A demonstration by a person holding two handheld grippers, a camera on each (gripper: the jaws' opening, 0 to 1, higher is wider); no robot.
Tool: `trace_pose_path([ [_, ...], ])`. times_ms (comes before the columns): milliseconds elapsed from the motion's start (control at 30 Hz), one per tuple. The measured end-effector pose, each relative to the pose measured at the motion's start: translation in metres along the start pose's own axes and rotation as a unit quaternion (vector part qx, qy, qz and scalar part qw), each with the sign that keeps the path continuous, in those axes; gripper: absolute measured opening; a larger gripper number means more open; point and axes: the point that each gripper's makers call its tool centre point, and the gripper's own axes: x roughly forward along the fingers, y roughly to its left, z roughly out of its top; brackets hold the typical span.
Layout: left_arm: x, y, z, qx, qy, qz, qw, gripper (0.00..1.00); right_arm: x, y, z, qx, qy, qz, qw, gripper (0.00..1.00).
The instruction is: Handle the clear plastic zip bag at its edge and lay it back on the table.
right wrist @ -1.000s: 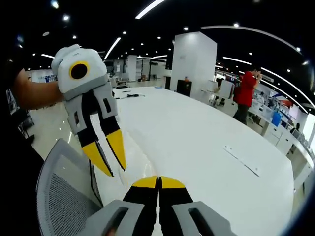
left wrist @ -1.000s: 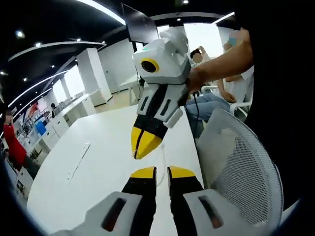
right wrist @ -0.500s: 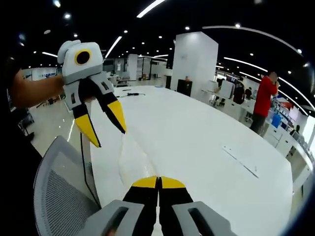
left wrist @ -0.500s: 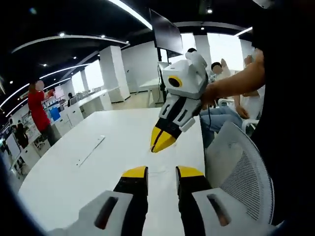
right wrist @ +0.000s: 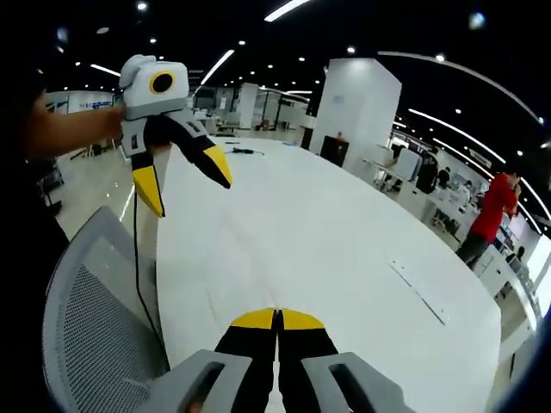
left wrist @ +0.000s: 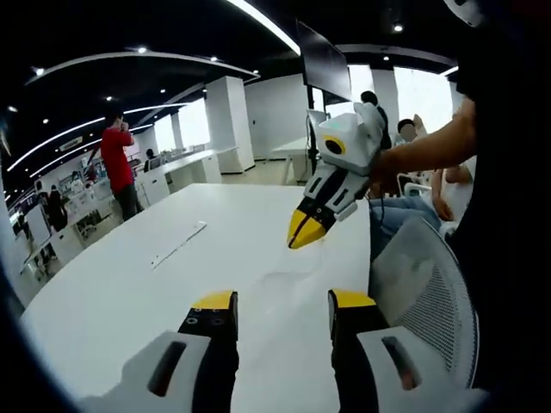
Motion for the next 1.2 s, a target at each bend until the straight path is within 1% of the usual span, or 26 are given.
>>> trace_pose_path([
  [200, -0.008, 0.002, -0.010, -0.011, 0.006, 0.013, 0.9998, 0.45, 0.006, 0.006, -0.012, -0.002, 0.013, 0.001, 0.9999, 0.00],
  [267, -0.010, 0.003, -0.013, -0.018, 0.005, 0.019, 0.9997, 0.46, 0.009, 0.008, -0.019, -0.011, 0.024, -0.003, 0.9996, 0.00],
  [300, -0.012, 0.004, -0.016, -0.022, 0.006, 0.023, 0.9995, 0.46, 0.011, 0.007, -0.023, -0.025, 0.029, -0.010, 0.9992, 0.00],
  [367, -0.013, 0.006, -0.020, -0.029, 0.005, 0.031, 0.9991, 0.46, 0.013, 0.010, -0.026, -0.021, 0.029, -0.008, 0.9993, 0.00],
  [467, -0.016, 0.006, -0.025, -0.039, 0.006, 0.037, 0.9985, 0.46, 0.014, 0.009, -0.032, -0.011, 0.024, -0.013, 0.9996, 0.00],
  [600, -0.018, 0.004, -0.027, -0.044, 0.007, 0.043, 0.9981, 0.50, 0.015, 0.004, -0.039, -0.003, 0.023, -0.023, 0.9995, 0.00],
  [733, -0.019, 0.003, -0.032, -0.044, 0.010, 0.051, 0.9977, 0.53, 0.014, -0.005, -0.040, 0.012, 0.010, -0.032, 0.9994, 0.00],
  [800, -0.019, 0.001, -0.034, -0.045, 0.012, 0.053, 0.9975, 0.53, 0.015, -0.009, -0.042, 0.007, 0.010, -0.040, 0.9991, 0.00],
  [1033, -0.020, -0.008, -0.051, -0.049, 0.024, 0.060, 0.9967, 0.59, 0.020, -0.019, -0.050, -0.002, 0.019, -0.053, 0.9984, 0.00],
  [1200, -0.024, -0.020, -0.063, -0.058, 0.033, 0.054, 0.9963, 0.61, 0.026, -0.022, -0.056, 0.000, 0.021, -0.056, 0.9982, 0.00],
])
